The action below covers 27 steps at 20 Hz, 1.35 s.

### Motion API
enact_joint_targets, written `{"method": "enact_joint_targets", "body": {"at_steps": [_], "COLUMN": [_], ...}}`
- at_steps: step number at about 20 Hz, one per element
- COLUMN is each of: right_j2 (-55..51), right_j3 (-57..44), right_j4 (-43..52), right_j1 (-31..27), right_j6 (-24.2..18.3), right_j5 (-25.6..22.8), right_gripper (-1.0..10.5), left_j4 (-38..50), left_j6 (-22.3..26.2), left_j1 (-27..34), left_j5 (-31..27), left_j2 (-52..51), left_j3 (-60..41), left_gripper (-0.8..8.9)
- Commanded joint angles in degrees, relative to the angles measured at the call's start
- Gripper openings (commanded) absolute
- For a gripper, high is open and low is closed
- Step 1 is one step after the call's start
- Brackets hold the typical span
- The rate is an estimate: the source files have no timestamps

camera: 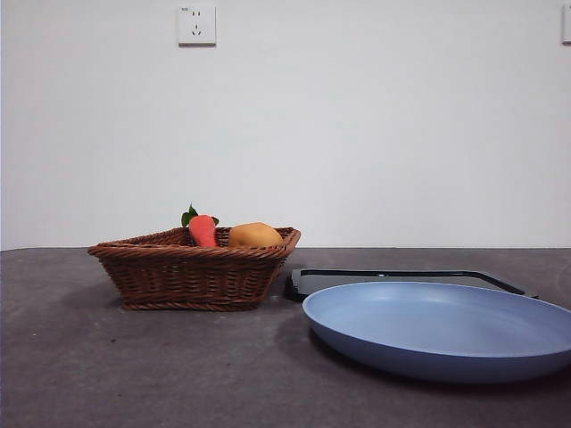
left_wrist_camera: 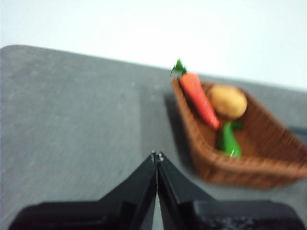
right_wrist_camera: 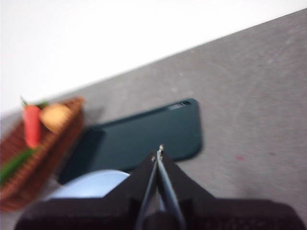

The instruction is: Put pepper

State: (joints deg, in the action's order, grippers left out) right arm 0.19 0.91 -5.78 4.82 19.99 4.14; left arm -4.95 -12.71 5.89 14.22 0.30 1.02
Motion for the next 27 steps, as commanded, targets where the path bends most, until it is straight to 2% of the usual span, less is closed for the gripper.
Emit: {"method": "enact_joint_targets", "body": {"at_steps": [1, 4, 7, 11, 15, 20, 25, 27], "right_j2": [-0.07, 1.57, 5.46, 12.92, 21.51, 32.35, 40.04, 42.36], "right_j3": [2.78, 6.45, 11.76, 20.2, 29.33, 41.4, 49.68, 51.34], "right_j4": [1.03, 0.74, -1.29, -6.71, -15.32, -30.16, -42.21, -45.22], "right_j1": [0.11, 0.13, 0.13, 0.13, 0.13, 0.17, 0.22, 0.22], "right_j6": [8.11, 8.46, 8.37, 4.22, -1.88, -11.58, -19.91, -22.23], "right_j5": [0.9, 1.92, 1.99, 4.74, 9.84, 15.19, 15.41, 15.41], "right_gripper": [0.1, 0.1, 0.1, 0.1, 0.1, 0.1, 0.1, 0.1], "left_j4": [3.32, 2.19, 0.74, -1.84, -8.96, -19.39, -27.36, -30.69], "left_j6": [-7.37, -9.35, -10.27, -9.29, -3.15, 7.96, 13.05, 14.73], "left_j1": [0.22, 0.2, 0.2, 0.2, 0.2, 0.2, 0.2, 0.13], "left_j5": [2.75, 5.7, 5.95, 8.68, 14.29, 18.45, 23.5, 23.69], "left_j2": [-0.11, 0.87, 3.67, 9.68, 17.46, 26.14, 32.0, 34.12], "left_j3": [0.15, 2.49, 6.32, 13.46, 22.03, 31.58, 37.13, 38.77], "left_gripper": [0.06, 0.06, 0.06, 0.07, 0.06, 0.06, 0.06, 0.06]}}
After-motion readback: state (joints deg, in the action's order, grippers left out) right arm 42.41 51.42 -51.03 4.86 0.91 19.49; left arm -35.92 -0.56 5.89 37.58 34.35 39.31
